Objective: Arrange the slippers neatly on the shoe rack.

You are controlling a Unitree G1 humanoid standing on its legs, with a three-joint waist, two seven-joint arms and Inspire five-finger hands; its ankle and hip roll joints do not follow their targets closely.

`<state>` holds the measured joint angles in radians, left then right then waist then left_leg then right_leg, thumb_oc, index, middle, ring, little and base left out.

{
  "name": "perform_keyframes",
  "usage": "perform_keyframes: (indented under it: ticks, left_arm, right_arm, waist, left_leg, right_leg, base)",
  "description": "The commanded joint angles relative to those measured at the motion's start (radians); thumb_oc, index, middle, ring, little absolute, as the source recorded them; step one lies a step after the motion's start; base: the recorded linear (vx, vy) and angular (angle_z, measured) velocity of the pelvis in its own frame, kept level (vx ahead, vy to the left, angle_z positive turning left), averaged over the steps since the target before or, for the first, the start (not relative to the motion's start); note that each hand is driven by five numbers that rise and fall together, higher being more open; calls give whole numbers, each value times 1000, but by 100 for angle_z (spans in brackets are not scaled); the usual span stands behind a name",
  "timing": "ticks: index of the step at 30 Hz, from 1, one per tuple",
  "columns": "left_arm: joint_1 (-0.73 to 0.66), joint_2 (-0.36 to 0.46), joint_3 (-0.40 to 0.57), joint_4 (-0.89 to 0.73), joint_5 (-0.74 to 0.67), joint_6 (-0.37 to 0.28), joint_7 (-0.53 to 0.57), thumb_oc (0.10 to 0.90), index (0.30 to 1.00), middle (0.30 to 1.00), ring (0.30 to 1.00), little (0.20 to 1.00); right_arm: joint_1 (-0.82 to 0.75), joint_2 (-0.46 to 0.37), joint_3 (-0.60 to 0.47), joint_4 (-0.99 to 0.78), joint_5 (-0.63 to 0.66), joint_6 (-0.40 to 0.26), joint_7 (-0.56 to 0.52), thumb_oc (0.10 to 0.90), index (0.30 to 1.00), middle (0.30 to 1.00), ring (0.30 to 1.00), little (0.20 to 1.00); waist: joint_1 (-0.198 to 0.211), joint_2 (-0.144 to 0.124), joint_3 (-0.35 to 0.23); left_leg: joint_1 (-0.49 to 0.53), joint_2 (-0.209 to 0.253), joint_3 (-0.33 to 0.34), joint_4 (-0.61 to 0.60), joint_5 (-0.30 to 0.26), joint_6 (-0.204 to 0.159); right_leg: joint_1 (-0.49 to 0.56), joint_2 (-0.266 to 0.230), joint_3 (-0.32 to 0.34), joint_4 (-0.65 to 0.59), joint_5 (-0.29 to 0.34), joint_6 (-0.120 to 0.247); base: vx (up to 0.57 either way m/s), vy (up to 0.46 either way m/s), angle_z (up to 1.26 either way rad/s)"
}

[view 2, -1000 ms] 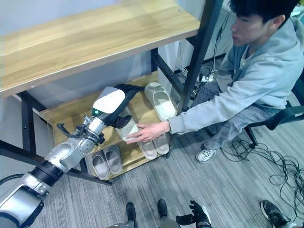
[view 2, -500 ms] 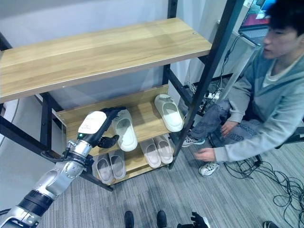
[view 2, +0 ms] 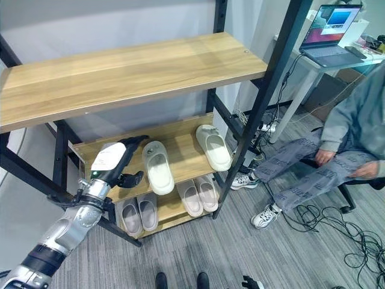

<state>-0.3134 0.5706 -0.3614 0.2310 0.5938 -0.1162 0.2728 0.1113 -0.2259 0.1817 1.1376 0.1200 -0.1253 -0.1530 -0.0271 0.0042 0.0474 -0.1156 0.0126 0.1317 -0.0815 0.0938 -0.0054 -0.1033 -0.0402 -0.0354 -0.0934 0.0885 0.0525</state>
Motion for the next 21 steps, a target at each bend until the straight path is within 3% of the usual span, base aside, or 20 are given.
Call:
perform_keyframes:
  ticks: [1, 10, 21]
  left_arm:
    - [-230, -19, 38, 18, -26, -19, 74, 800, 900, 900, 900, 900]
    - [-429, -23, -47, 135, -13, 17, 147, 800, 900, 900, 900, 900]
    - [-497, 5, -75, 238, 30, 72, 151, 800, 900, 900, 900, 900]
  right_arm:
    - [16, -29, 21, -22, -20, -12, -3, 800, 900, 900, 900, 900]
    - [0, -57, 31, -48, 1, -28, -14, 800, 900, 900, 900, 900]
    - [-8, -71, 25, -77, 3, -38, -25, 800, 900, 900, 900, 900]
  waist:
    - [-9, -9, -10]
    - [-33, -11, 28]
    - [-42, -13, 57]
  left_leg:
    - [5, 9, -51, -6, -88, -39]
    - [-53, 8, -49, -6, -74, -38]
    - [-71, 8, -41, -6, -74, -37]
  right_leg:
    - [-11, -82, -67, 15, -23, 105]
    - [-74, -84, -56, 21, -7, 110]
    - [-101, -85, -48, 29, -8, 110]
  base:
    - [-9, 9, -5]
    - [-10, 15, -3]
    - [13, 12, -5]
